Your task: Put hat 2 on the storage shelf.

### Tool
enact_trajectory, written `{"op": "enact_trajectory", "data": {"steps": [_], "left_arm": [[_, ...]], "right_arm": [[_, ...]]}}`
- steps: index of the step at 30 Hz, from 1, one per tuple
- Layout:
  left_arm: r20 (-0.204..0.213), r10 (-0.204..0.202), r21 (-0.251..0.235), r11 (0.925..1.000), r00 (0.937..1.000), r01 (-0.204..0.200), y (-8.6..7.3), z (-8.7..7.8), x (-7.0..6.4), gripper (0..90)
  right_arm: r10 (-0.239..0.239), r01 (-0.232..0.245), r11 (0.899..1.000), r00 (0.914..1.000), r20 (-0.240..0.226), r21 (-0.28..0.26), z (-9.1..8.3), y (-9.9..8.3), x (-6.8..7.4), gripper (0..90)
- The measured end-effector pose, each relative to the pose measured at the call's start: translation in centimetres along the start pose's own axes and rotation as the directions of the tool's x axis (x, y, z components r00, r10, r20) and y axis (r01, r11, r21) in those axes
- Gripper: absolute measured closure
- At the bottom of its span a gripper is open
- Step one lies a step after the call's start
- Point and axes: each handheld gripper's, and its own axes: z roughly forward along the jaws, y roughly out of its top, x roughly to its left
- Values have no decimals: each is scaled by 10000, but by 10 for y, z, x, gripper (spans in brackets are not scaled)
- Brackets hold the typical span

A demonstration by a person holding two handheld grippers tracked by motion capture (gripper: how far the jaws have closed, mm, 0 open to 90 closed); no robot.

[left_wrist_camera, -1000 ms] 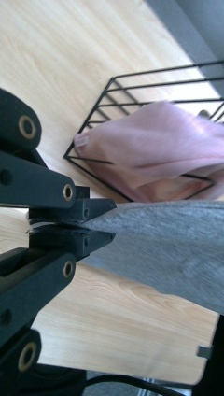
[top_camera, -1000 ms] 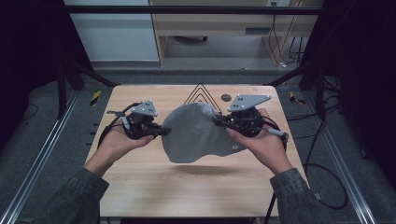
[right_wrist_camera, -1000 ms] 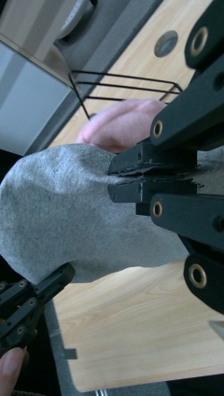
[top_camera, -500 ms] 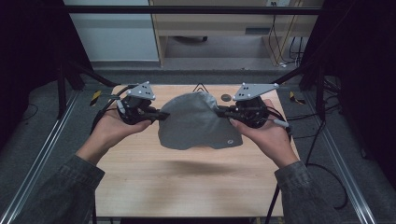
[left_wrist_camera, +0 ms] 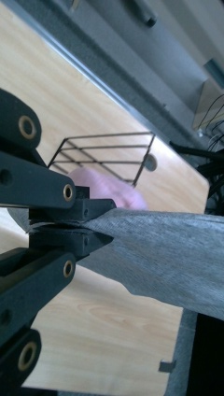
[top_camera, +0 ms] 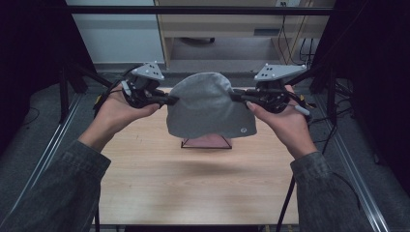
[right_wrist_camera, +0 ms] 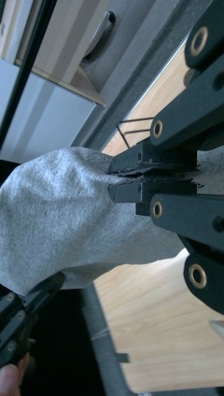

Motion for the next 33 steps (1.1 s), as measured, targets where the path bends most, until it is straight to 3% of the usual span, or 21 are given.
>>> {"op": "enact_trajectory", "data": {"steps": [5,18,27,33], "left_arm": [[-101,62,-29,10000,9999,-62,7,-2,4,874],[-212,83,-97,9999,9997,-85,9,0,-1,874],[-799,-233,-802,9966,9965,169,17,1,2,874],[-923,-575,-1147,9923,9941,467,20,7,7,875]], "right_arm": [[303,-302,9993,9995,9,-213,3,4,-9,862],[340,-338,9994,9993,169,-119,4,-1,-9,862],[585,-554,9969,9968,544,-568,1,6,-17,862],[870,-803,9933,9929,807,-835,4,8,-27,862]]}}
